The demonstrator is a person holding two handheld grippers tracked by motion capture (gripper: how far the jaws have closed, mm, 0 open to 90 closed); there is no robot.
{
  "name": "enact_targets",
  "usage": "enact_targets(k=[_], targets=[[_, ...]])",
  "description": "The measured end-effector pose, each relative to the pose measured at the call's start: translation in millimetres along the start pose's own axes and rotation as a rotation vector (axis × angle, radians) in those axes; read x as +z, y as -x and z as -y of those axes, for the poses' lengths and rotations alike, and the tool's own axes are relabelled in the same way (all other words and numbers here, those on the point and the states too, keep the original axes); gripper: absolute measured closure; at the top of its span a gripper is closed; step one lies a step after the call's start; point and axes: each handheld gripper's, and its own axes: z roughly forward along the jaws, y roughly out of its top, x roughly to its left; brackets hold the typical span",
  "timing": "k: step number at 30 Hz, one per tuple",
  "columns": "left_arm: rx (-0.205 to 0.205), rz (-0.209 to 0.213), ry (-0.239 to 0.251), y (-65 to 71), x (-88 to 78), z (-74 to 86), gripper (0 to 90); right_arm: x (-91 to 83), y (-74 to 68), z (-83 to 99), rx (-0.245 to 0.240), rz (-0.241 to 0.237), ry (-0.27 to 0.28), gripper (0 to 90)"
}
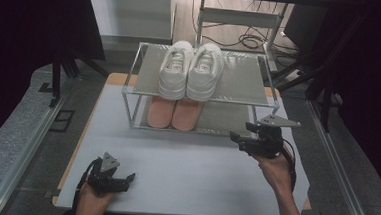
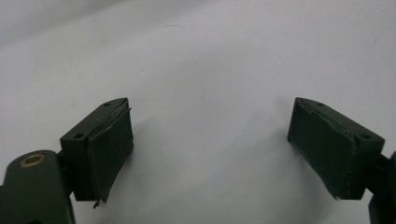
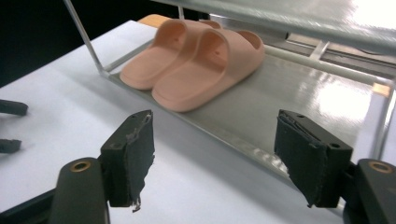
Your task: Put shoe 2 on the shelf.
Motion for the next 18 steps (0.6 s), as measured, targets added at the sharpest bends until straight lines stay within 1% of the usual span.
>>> enact_targets(k=[1, 2, 3, 4, 7, 8, 9, 10, 12, 13, 14, 16, 17, 18], targets=[[0.000, 0.000, -0.001, -0.1, 0.0, 0.0, 14.2, -3.8, 3.2, 4.0, -0.001, 0.006, -0.005, 25.9], [0.000, 0.000, 0.000, 0.0, 0.0, 0.0, 14.2, -3.8, 3.2, 4.0, -0.001, 0.006, -0.005, 25.9], [0.000, 0.000, 0.000, 0.0, 0.0, 0.0, 14.2, -8.1, 6.8, 7.9, -0.008, 0.005, -0.003, 22.8], [0.000, 0.000, 0.000, 0.0, 0.0, 0.0, 14.2, -8.1, 6.8, 7.9, -0.008, 0.005, -0.003, 22.8], [-0.004, 0.000, 0.003, 0.1, 0.3, 0.0, 14.2, -16.1, 12.4, 15.6, -0.009, -0.001, -0.013, 18.2], [-0.004, 0.000, 0.003, 0.1, 0.3, 0.0, 14.2, -16.1, 12.4, 15.6, -0.009, -0.001, -0.013, 18.2], [-0.007, 0.000, 0.003, 0.3, 0.3, 0.1, 14.2, -19.5, 14.4, 20.4, -0.012, 0.003, -0.024, 13.9], [-0.007, 0.000, 0.003, 0.3, 0.3, 0.1, 14.2, -19.5, 14.4, 20.4, -0.012, 0.003, -0.024, 13.9], [-0.004, 0.000, 0.004, 0.2, 0.4, 0.1, 14.2, -22.4, 16.1, 26.0, -0.022, 0.006, -0.041, 13.4], [-0.005, 0.002, 0.003, 0.1, 0.4, 0.0, 14.2, -24.4, 17.9, 31.9, -0.030, 0.012, -0.055, 11.3], [-0.005, 0.002, 0.000, -0.1, 0.2, 0.1, 14.2, -24.4, 17.9, 31.9, -0.030, 0.012, -0.055, 11.3], [-0.004, 0.002, -0.001, 0.0, 0.1, 0.1, 14.2, -25.5, 19.9, 38.1, -0.040, 0.013, -0.070, 8.8], [-0.007, 0.001, 0.002, 0.2, 0.3, 0.1, 14.2, -25.4, 21.7, 44.2, -0.047, 0.023, -0.089, 5.0], [-0.009, 0.001, 0.004, 0.2, 0.5, 0.1, 14.2, -25.4, 21.7, 44.2, -0.047, 0.023, -0.089, 5.0]])
